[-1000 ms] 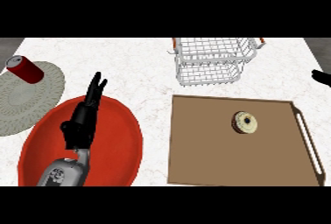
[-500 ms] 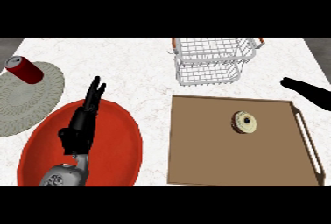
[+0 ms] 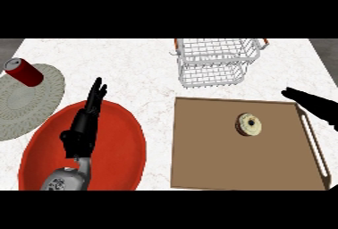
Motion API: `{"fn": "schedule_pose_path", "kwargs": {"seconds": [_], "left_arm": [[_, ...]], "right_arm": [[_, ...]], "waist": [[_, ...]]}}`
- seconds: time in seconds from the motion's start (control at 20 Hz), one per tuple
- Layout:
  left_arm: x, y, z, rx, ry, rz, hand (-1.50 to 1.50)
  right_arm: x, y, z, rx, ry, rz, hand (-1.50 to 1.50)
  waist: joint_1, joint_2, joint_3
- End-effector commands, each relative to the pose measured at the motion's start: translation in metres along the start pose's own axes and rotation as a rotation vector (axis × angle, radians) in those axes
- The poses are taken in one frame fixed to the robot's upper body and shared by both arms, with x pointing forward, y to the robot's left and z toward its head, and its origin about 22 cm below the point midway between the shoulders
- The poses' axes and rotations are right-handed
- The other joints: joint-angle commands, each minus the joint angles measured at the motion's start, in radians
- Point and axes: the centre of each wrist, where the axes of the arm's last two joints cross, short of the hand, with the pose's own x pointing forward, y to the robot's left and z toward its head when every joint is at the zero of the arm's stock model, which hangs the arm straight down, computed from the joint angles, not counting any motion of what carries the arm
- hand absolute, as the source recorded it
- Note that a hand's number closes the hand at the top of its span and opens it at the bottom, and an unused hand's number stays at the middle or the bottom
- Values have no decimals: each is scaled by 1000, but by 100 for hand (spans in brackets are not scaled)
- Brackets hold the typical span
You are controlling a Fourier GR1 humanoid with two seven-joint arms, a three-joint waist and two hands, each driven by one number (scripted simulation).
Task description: Pick the cupcake from the tray and place it in the tiered basket
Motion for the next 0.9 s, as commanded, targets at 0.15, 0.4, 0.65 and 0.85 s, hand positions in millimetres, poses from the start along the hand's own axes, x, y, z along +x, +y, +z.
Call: {"fn": "schedule_pose_path", "kwargs": {"seconds": [0.15, 0.4, 0.65, 0.85], "left_arm": [[-14, 2, -2, -1, -2, 4, 0], [8, 2, -8, -4, 2, 3, 0], [-2, -4, -6, 6, 8, 5, 0], [15, -7, -4, 6, -1, -3, 0]], "right_arm": [[-2, 11, -5, 12, 69, 104, -150], [6, 24, 0, 10, -10, 157, -150], [-6, 42, -19, -25, -4, 229, -150], [-6, 22, -26, -51, 69, 213, -150]], "waist": [[-1, 1, 0], [0, -1, 0], [-1, 1, 1], [0, 0, 0]]}}
